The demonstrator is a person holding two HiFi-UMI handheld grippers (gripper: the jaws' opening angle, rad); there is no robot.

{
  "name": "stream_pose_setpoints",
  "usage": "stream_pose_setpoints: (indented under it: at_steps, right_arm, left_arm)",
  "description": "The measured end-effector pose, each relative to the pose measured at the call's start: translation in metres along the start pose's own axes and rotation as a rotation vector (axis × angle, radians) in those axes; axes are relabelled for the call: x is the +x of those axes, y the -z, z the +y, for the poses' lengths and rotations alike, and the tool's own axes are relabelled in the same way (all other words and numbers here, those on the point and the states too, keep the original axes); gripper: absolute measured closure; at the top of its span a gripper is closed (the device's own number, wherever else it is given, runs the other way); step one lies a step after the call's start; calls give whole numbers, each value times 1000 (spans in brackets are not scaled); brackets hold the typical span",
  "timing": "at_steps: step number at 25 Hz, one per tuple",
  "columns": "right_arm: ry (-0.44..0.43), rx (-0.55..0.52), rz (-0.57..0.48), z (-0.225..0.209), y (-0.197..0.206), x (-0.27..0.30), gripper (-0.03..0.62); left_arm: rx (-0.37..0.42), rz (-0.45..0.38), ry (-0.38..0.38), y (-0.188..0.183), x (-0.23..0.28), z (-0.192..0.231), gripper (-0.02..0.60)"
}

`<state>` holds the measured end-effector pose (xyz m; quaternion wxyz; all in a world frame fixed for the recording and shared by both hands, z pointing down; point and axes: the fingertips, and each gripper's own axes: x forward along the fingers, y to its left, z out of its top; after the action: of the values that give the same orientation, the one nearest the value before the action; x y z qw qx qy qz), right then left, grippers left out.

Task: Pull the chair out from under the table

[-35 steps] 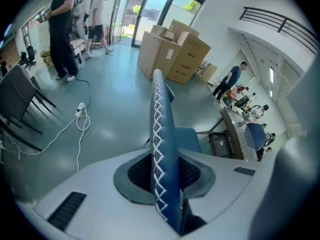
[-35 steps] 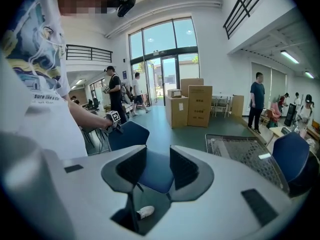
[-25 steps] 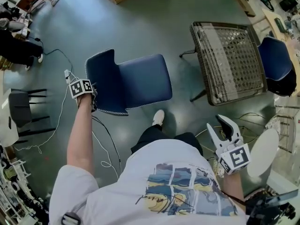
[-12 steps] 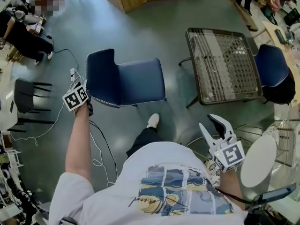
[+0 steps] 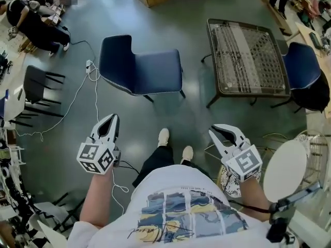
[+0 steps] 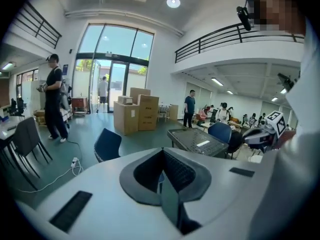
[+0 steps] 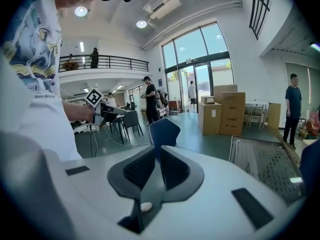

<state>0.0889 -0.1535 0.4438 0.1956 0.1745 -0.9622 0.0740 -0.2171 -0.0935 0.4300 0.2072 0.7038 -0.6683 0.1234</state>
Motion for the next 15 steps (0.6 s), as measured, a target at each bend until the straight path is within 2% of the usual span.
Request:
stream_pose_setpoints:
  at_steps: [3,6,9,11,12,13,15]
  right_arm:
    - [-21,-22,-4,24,1,0,566]
    - [-48,-48,-4,54,1,-1,572]
    - [-58,-87,-16,94,-8,0,572]
    - [-63,-107,-14,129,-15,6,572]
    - [-69,-113,-14,149,-18,10,572]
    - [-75,-119,-19,170,-21,15,572]
    - [-87,-133,-28,213,-24,25,572]
  left_arm:
    - [26,-4,50,14,-28,-47,572]
    - [51,-26,189,18,-54,-93,572]
    - [190,-29,315,20,-88,-123,572]
    - [292,-32,346,27,-119,-122,572]
    - [315,-29,360,33,-136,-118,572]
    - [311,-26,384,41,-154,-115,572]
    - [248,-36,448,55,-188,-107,572]
